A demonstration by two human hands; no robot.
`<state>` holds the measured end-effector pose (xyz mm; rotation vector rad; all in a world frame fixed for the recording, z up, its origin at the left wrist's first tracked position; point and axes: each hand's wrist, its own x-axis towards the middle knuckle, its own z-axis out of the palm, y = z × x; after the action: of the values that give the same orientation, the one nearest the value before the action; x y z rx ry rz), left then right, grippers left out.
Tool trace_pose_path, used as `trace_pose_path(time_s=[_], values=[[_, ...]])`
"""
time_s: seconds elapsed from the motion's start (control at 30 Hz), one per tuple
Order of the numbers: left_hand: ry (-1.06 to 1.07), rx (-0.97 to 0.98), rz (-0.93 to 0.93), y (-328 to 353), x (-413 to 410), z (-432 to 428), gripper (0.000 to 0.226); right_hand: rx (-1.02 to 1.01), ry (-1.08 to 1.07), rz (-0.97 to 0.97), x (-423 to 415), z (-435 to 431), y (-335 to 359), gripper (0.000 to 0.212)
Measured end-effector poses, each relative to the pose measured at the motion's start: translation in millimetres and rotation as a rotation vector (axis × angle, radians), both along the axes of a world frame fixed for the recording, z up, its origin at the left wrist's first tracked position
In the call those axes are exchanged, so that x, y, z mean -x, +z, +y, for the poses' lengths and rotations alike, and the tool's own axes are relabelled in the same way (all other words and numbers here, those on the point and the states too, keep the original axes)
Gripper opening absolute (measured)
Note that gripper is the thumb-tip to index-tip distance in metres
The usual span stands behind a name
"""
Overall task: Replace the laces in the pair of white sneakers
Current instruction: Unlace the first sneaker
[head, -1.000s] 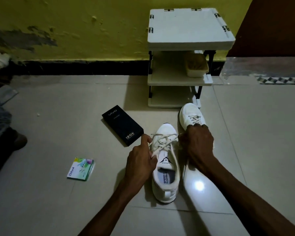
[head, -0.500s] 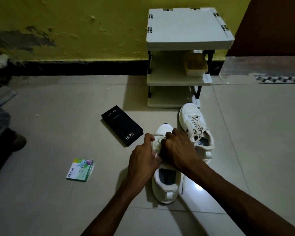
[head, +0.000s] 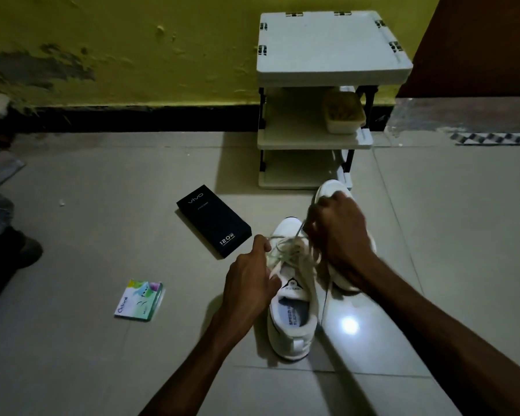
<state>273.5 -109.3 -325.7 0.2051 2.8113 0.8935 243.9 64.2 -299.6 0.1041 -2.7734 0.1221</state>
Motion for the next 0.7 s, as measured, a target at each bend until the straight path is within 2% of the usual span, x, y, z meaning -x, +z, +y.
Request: trace_pose_path(time_s=[0.1,0.17,0.27,0.33,0.43,0.6,0.7], values=[[-0.002,-0.009,-0.016,-1.5,1.7,-0.4,0.048,0.414,-0.252,0.144,-1.6,23.6,15.9,0.009],[-0.007,-0.015,-0.017,-0.1,1.7,1.4,0.050,0.463,-0.205,0.057,-8.7,18.2,12.4,0.006],[-0.009,-0.035,-0.022,0.9,1.6,2.7,0.052,0.343,0.143,-0.416,-16.0,-0.5,0.6,0.009],[-0.008,-0.045,-0.029,2.6,2.1,2.8,0.052,0.148,0.250,-0.561,-16.4,-12.4,-9.2,0.014],[-0.010,-0.046,-0.047,6.3,2.2,2.8,0.053,-0.065,0.235,-0.449,-20.6,-27.0,-21.6,0.015],[-0.012,-0.011,-0.042,5.5,1.8,4.3,0.055,-0.218,0.321,-0.372,-16.7,-30.8,-19.7,0.017],[-0.019,0.002,-0.031,3.4,1.8,2.8,0.050,-0.151,0.233,-0.245,-11.1,-24.9,-12.3,0.025]])
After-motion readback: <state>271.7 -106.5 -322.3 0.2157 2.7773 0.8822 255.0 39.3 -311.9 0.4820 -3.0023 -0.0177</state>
